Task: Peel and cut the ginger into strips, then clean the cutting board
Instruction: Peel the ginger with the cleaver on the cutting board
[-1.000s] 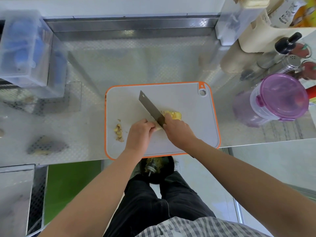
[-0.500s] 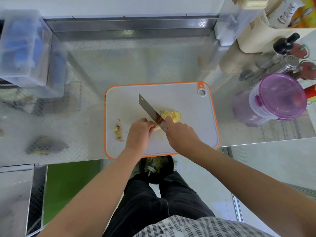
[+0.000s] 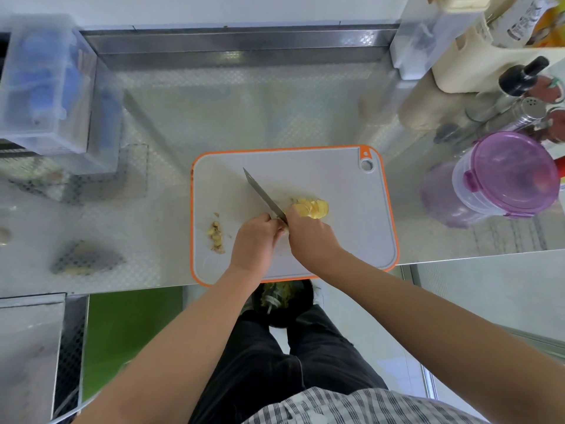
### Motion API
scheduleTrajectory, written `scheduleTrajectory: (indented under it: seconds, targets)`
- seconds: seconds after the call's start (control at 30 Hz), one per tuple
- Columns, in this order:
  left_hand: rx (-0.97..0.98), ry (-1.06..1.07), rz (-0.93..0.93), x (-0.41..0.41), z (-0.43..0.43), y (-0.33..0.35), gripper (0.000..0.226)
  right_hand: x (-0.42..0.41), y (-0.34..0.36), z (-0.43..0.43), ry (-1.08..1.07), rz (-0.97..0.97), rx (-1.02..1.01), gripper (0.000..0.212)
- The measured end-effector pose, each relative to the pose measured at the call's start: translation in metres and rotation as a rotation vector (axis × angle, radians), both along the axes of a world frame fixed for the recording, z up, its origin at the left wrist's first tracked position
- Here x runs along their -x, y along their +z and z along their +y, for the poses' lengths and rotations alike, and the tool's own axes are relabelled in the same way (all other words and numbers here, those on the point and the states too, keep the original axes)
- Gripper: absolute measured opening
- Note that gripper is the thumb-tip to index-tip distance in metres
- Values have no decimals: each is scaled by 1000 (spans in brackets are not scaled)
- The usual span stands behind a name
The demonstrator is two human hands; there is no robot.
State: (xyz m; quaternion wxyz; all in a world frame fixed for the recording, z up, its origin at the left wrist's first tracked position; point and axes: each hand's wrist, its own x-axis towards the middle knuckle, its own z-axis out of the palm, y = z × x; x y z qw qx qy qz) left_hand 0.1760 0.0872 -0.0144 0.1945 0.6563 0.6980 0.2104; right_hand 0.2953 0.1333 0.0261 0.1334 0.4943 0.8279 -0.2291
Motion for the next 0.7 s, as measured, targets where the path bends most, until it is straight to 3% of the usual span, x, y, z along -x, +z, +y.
scheduleTrajectory:
  seconds: [0.2,0.43,0.7]
  targets:
    - [-43,12,-42,1,-3,0,6,-11,-9,1,-22,14,-12,17]
    - [-4,44,-42,1,-7,0,15,-22,6,2,-61,113,6,22]
    - [29,123,-64,-2,-5,4,10,-27,19,-11,41,-9,-54,22]
